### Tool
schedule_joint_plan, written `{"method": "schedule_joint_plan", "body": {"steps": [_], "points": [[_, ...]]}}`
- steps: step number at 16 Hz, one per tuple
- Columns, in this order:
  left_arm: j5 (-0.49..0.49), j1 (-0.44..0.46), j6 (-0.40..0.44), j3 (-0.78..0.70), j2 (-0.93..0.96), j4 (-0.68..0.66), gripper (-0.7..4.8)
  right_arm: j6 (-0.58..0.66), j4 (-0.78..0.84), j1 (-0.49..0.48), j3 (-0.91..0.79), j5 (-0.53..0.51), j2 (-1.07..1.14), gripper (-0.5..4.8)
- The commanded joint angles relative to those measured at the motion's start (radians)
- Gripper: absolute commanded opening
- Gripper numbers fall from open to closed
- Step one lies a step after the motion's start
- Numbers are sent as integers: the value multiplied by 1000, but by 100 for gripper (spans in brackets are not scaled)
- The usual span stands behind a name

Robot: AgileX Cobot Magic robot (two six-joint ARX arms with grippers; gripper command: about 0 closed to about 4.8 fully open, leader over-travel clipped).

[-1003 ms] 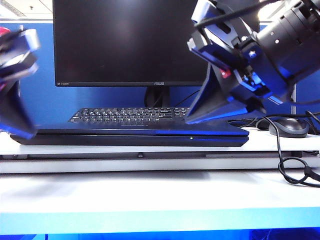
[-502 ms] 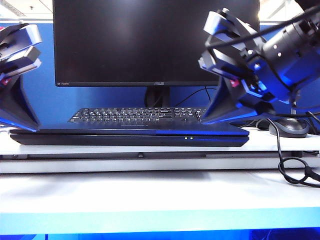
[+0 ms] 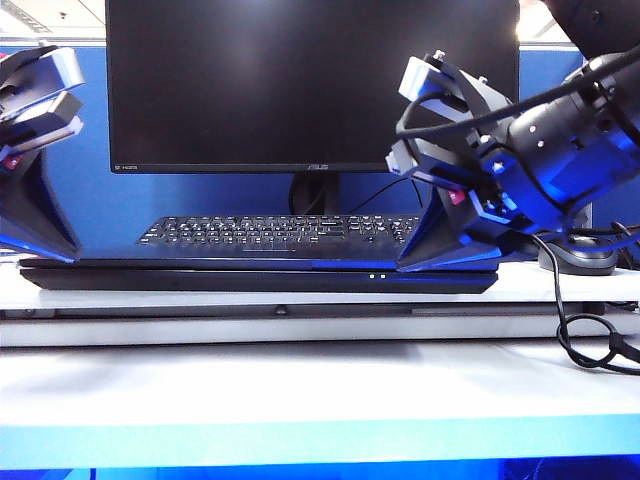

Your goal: Open the lid of the black laptop.

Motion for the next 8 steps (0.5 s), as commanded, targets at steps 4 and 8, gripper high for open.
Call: {"method": "schedule_joint_plan", "body": {"steps": [4,8], "points": [[-3,1,1,2,-1,17,25,-18,31,-21,5,5,12,-1],[-3,1,1,2,-1,19,25,-27,39,-41,5,5,29,-1]]}}
